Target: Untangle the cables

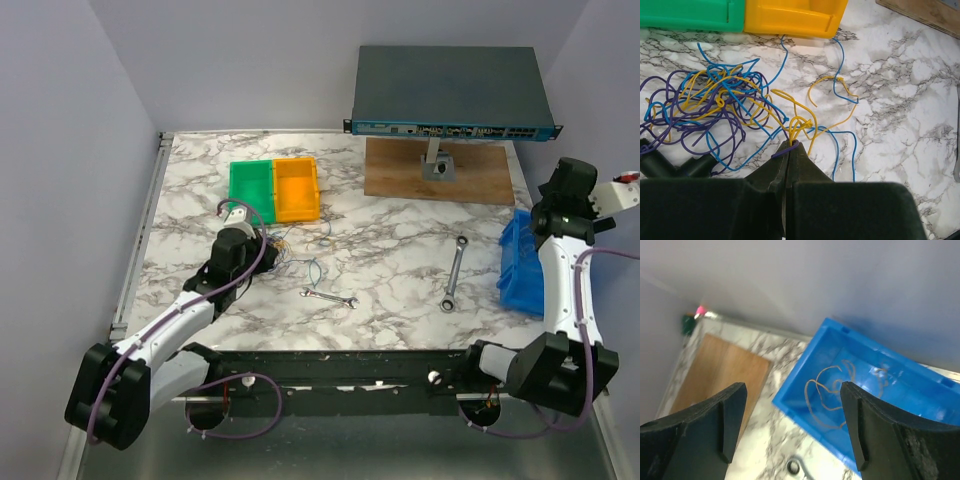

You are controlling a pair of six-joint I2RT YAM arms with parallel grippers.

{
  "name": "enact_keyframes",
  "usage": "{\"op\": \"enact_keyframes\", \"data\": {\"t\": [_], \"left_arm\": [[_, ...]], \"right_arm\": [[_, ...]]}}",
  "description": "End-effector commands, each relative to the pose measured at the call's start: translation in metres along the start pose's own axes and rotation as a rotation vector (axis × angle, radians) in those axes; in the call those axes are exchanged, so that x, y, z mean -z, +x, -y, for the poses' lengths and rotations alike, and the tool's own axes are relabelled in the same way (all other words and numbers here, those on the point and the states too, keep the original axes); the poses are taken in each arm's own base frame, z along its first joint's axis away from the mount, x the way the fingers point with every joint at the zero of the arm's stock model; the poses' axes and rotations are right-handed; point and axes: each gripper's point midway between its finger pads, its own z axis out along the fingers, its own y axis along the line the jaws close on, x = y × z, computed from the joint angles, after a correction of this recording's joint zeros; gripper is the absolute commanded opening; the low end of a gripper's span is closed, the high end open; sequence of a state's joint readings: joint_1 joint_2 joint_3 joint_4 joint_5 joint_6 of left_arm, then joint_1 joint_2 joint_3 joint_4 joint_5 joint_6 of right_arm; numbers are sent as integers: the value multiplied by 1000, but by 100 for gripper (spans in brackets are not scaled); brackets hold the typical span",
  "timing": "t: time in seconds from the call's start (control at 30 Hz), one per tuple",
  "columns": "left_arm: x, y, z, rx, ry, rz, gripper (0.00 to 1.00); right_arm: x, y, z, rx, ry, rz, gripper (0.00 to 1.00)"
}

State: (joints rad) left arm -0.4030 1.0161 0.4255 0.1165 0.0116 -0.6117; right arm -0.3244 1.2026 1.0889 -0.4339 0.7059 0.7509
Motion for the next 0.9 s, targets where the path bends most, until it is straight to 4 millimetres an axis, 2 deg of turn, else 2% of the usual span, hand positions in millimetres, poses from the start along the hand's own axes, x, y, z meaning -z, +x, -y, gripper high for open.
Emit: {"op": "enact_keyframes", "data": {"t": [0.0, 0.1, 0.2, 0.3, 0.33, 0.37, 0.47, 0.53, 0.67, 0.77, 0.87], "left_arm": [[1, -17, 10, -43, 5, 47, 0], [1, -17, 15, -56, 22, 42, 0], [1, -17, 20, -66, 44, 37, 0], [1, -19, 22, -74, 53, 45, 0], [2, -17, 26, -77, 74, 34, 0], [3, -17, 27, -79, 79, 35, 0], [5, -19, 28, -91, 78, 44, 0], [8, -21, 26, -95, 72, 52, 0], [11, -26, 23, -100, 51, 80, 0], [12, -29, 23, -104, 49, 89, 0], [12, -29, 21, -109, 39, 88, 0]], "right_arm": [[33, 16, -32, 68, -277, -158, 83], [73, 50, -62, 110, -580, -331, 83], [133, 88, -86, 187, -945, -496, 80], [190, 134, -97, 316, -1127, -574, 81], [203, 148, -100, 359, -1145, -569, 81], [233, 171, -103, 415, -1228, -591, 81], [292, 224, -100, 499, -1416, -677, 80], [318, 266, -90, 592, -1454, -721, 80], [361, 331, -77, 733, -1497, -739, 80], [391, 357, -74, 731, -1570, -785, 80], [408, 374, -71, 735, -1594, -803, 80]]}}
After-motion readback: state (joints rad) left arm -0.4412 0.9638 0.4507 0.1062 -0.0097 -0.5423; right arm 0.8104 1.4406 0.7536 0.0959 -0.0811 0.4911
